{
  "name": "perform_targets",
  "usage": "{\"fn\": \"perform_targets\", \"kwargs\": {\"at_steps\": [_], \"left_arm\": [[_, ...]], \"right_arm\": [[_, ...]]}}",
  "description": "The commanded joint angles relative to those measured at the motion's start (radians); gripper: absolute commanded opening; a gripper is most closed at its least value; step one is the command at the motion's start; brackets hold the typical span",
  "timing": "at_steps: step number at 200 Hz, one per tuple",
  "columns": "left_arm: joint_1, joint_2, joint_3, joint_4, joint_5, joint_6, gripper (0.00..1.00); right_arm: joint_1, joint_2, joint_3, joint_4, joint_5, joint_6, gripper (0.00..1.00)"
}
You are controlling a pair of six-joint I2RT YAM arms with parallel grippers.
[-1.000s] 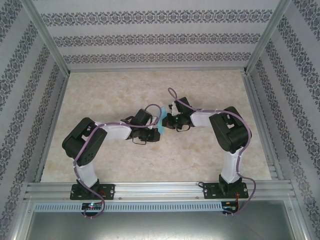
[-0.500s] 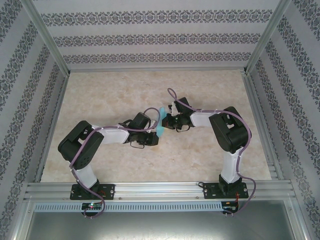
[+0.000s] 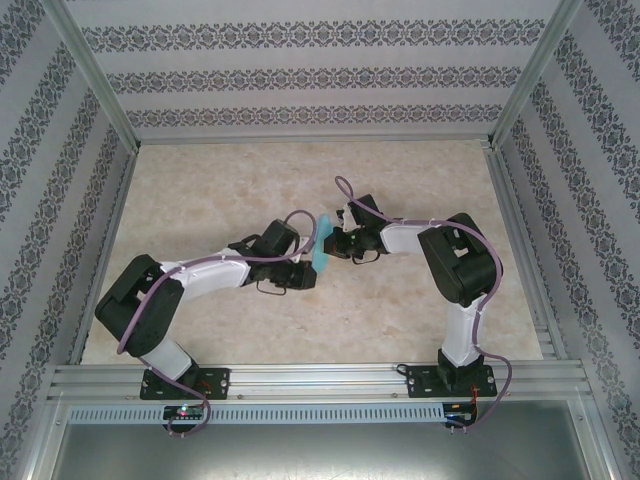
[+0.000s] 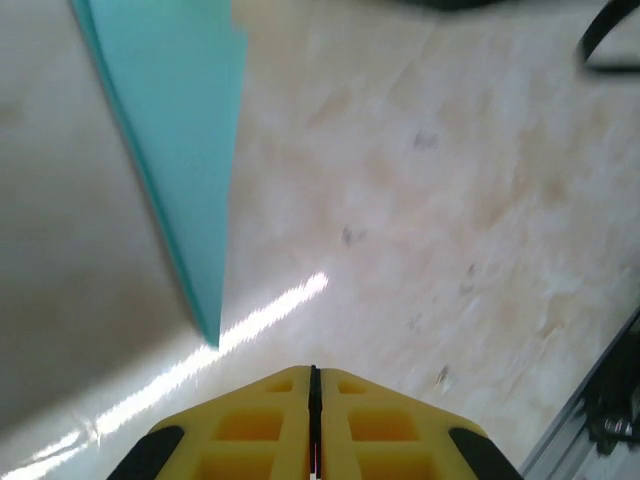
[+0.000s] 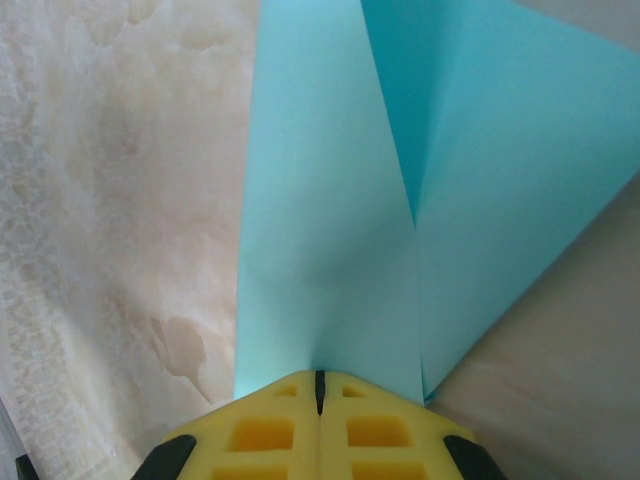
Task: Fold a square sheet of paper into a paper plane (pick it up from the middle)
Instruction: Fold the wing for the fifth time at the center of the table.
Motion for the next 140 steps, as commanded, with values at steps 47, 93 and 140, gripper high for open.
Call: {"fn": "perform_targets", "kwargs": {"at_steps": [47, 93, 140], "left_arm": [[0.049, 0.156, 0.113, 0.073, -0.051, -0.003, 0.12], [0.054, 0.233, 0.119, 0.093, -0.075, 0.008, 0.11], [0.055, 0.271, 0.107, 0.067, -0.124, 0.048, 0.10]], "right_arm": [[0.003, 0.028, -0.046, -0.107, 0.060, -0.016, 0.01], [0.001, 0.014, -0.059, -0.074, 0.024, 0.009, 0.01], [-0.003, -0.010, -0.066, -0.043, -0.009, 0.036, 0.01]]}}
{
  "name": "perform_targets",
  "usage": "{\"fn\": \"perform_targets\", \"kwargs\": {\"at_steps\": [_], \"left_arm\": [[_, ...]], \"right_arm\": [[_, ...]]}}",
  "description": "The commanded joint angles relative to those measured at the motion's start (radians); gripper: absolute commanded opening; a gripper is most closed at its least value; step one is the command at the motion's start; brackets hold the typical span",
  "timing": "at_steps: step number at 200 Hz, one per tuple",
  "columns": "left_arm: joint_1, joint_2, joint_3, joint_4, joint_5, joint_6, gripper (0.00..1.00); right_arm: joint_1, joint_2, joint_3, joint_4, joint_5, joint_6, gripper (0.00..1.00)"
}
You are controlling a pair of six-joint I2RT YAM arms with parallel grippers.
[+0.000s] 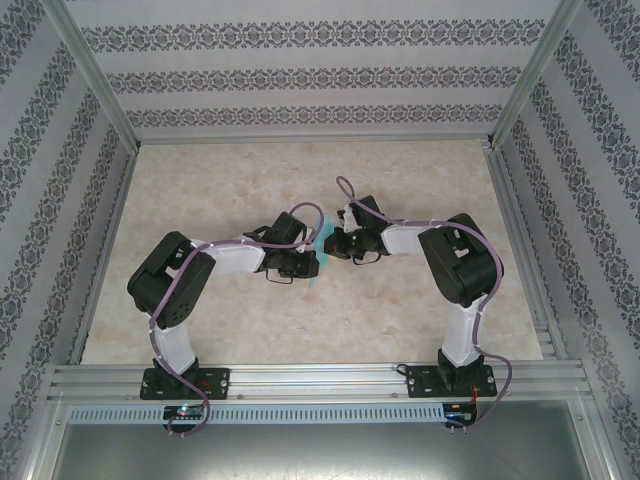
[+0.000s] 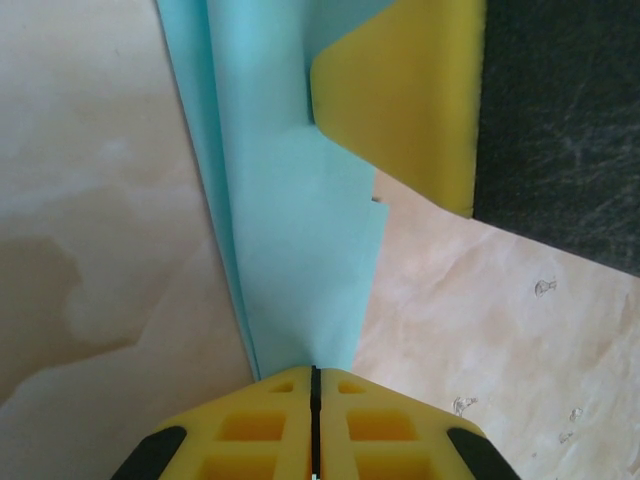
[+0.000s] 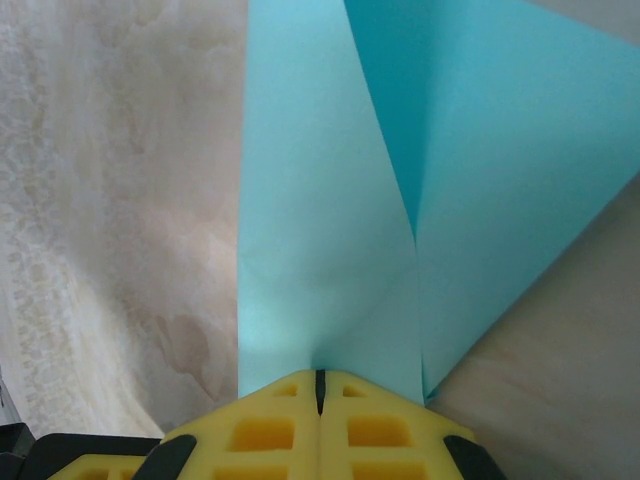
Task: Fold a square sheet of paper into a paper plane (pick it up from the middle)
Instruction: Fold the wing for the fifth time at the center of the table.
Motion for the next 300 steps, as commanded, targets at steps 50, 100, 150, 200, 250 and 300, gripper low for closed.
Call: {"fn": "perform_targets", "kwargs": {"at_steps": [50, 100, 150, 200, 250, 300], "left_arm": [[0.009, 0.056, -0.061, -0.011, -0.142, 0.118, 0.08], [0.009, 0.057, -0.095, -0.017, -0.177, 0.154, 0.07], [0.009, 0.065, -0.122, 0.006, -0.170, 0.155, 0.07], [0.009, 0.061, -0.129, -0.007, -0.179, 0.166, 0.07], [0.009, 0.055, -0.135, -0.025, -0.181, 0.178, 0.07], [0.009, 0.045, -0.143, -0.054, -0.182, 0.194, 0.07]], "right_arm": [[-0.009, -0.084, -0.054, -0.004, -0.047, 0.107, 0.02], [0.001, -0.103, -0.047, 0.089, -0.055, 0.218, 0.03], [0.008, -0.021, -0.004, 0.168, -0.072, 0.286, 0.03], [0.011, 0.044, 0.053, 0.139, -0.062, 0.276, 0.03], [0.005, 0.107, 0.118, 0.032, 0.001, 0.200, 0.03], [-0.014, 0.152, 0.177, -0.067, 0.066, 0.126, 0.03]]}}
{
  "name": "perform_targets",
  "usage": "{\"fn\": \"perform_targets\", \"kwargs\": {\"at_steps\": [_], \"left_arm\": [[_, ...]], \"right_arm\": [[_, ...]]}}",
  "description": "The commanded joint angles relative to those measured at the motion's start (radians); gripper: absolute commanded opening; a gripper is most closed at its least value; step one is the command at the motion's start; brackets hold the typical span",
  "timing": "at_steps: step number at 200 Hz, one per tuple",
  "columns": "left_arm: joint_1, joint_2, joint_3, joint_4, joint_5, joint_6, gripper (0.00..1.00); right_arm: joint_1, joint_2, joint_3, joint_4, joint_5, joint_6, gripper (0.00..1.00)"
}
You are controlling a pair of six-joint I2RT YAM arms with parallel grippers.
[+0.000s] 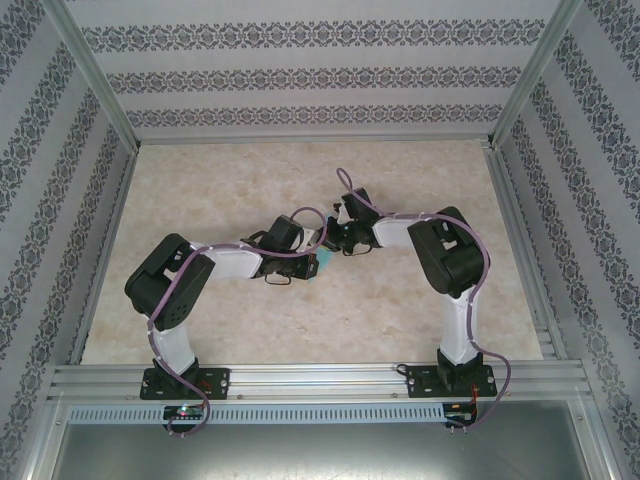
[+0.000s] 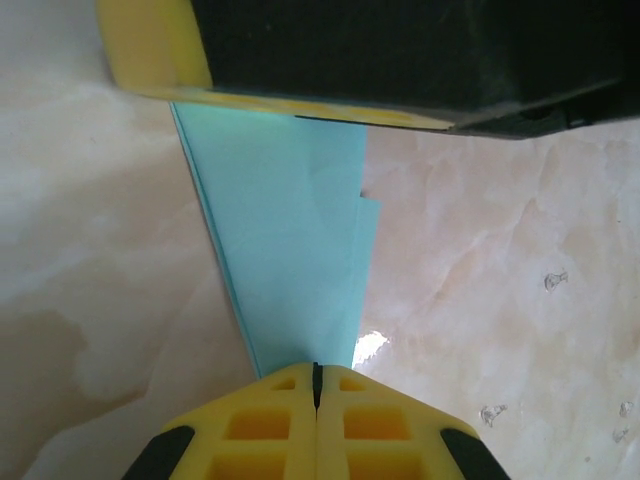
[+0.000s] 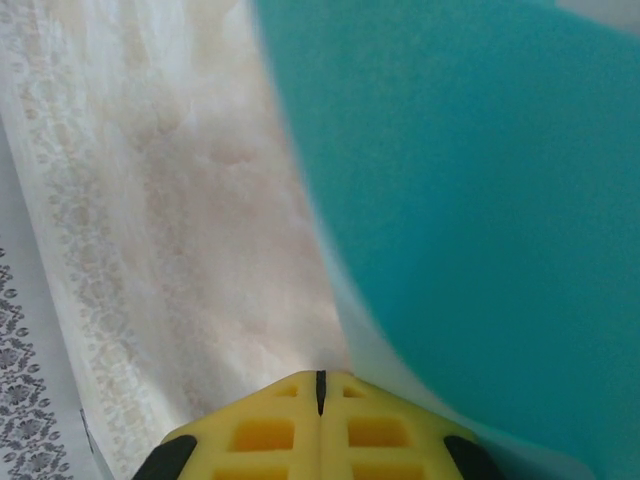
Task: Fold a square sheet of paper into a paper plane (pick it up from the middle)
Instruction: Fold the wing for the fifth time at the center of the table.
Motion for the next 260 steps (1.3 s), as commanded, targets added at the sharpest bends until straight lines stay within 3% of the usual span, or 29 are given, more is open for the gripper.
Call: {"fn": "perform_targets", "kwargs": {"at_steps": [1, 82, 260], "left_arm": [[0.010, 0.060, -0.067, -0.193, -0.146, 0.040, 0.07], [0.008, 0.055, -0.096, -0.226, -0.132, 0.048, 0.07], [0.008, 0.065, -0.114, -0.255, -0.089, 0.064, 0.06]], "right_arm": [[-0.019, 0.044, 0.041, -0.084, 0.091, -0.070, 0.03], [-0.061, 0.090, 0.159, -0.174, 0.149, -0.127, 0.03], [-0.181, 0.230, 0.390, -0.231, 0.090, -0.153, 0.03]]}}
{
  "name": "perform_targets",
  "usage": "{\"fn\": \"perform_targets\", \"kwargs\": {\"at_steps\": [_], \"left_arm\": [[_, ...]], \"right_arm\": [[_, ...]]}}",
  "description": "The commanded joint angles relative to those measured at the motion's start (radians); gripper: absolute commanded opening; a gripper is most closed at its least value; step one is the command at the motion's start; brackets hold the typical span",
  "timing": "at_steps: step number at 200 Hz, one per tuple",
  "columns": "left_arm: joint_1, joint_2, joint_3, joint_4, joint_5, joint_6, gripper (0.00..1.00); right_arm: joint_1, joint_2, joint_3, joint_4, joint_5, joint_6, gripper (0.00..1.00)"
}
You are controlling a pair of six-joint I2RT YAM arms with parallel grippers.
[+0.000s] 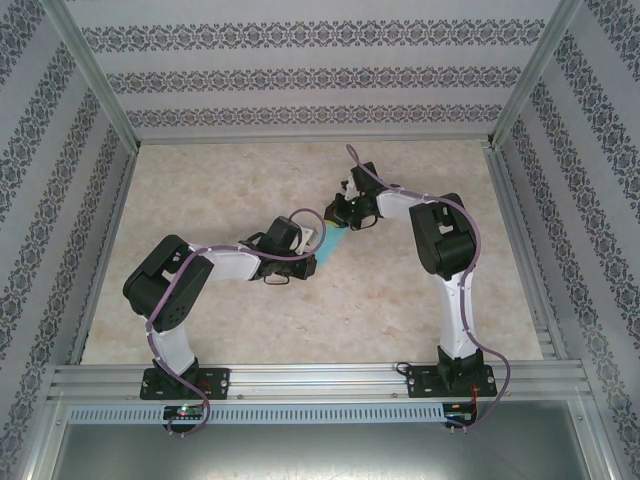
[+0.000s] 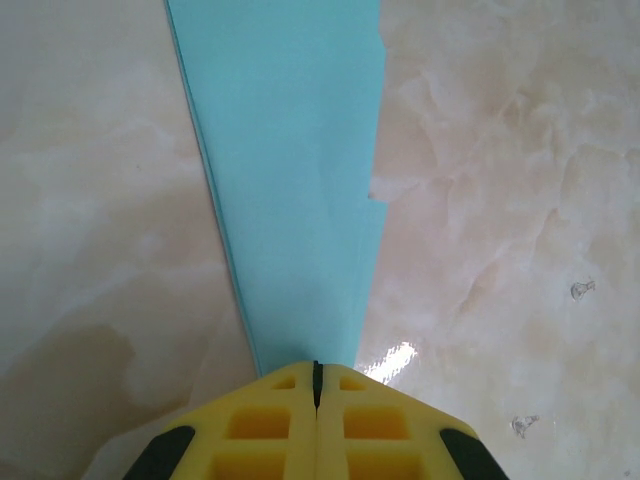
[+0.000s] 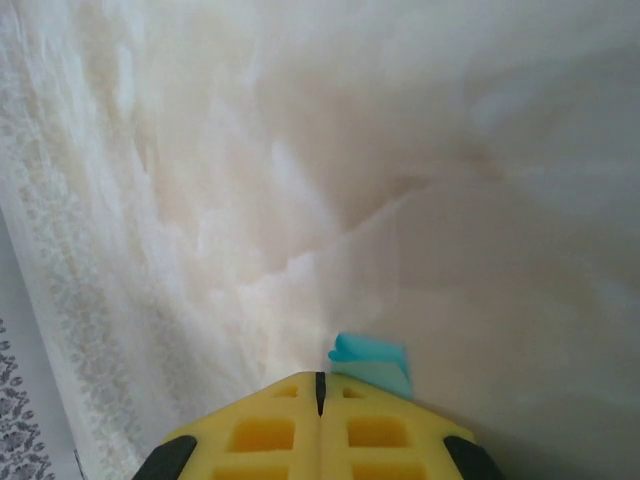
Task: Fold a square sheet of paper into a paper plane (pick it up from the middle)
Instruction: Fold the wing for the fifth time at the center of the table.
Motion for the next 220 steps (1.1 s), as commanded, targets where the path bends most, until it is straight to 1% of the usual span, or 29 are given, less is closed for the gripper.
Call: {"fn": "perform_targets", "kwargs": {"at_steps": [1, 47, 67, 94, 103, 125, 150, 178, 195, 220], "left_arm": [[0.008, 0.077, -0.080, -0.295, -0.047, 0.028, 0.06], [0.008, 0.081, -0.079, -0.298, -0.039, 0.028, 0.06], [0.008, 0.091, -0.068, -0.296, -0.032, 0.026, 0.06], [0.008, 0.088, -0.063, -0.292, -0.022, 0.022, 0.06], [0.008, 0.089, -0.059, -0.292, -0.020, 0.022, 0.06], [0.008, 0.094, -0.046, -0.290, -0.009, 0.024, 0.06], [0.008, 0.092, -0.040, -0.279, 0.006, 0.018, 0.06], [0.008, 0.093, -0.031, -0.267, 0.021, 0.012, 0.06], [0.008, 0.088, -0.031, -0.263, 0.024, 0.010, 0.06], [0.009, 0.079, -0.036, -0.261, 0.023, 0.009, 0.06]], "right_arm": [[-0.050, 0.049, 0.041, 0.031, 0.123, -0.022, 0.03], [-0.079, 0.043, 0.072, 0.041, 0.093, -0.029, 0.03], [-0.077, -0.011, 0.046, 0.052, 0.086, -0.037, 0.03], [-0.091, -0.149, -0.075, 0.093, 0.092, -0.033, 0.03], [-0.088, -0.195, -0.115, 0.099, 0.076, -0.034, 0.03], [-0.043, -0.296, -0.225, 0.124, 0.029, -0.020, 0.03], [0.025, -0.366, -0.369, 0.220, -0.009, 0.057, 0.03], [0.098, -0.355, -0.447, 0.299, -0.005, 0.113, 0.03], [0.114, -0.310, -0.460, 0.351, -0.016, 0.139, 0.03], [0.116, -0.257, -0.450, 0.354, -0.005, 0.135, 0.03]]}}
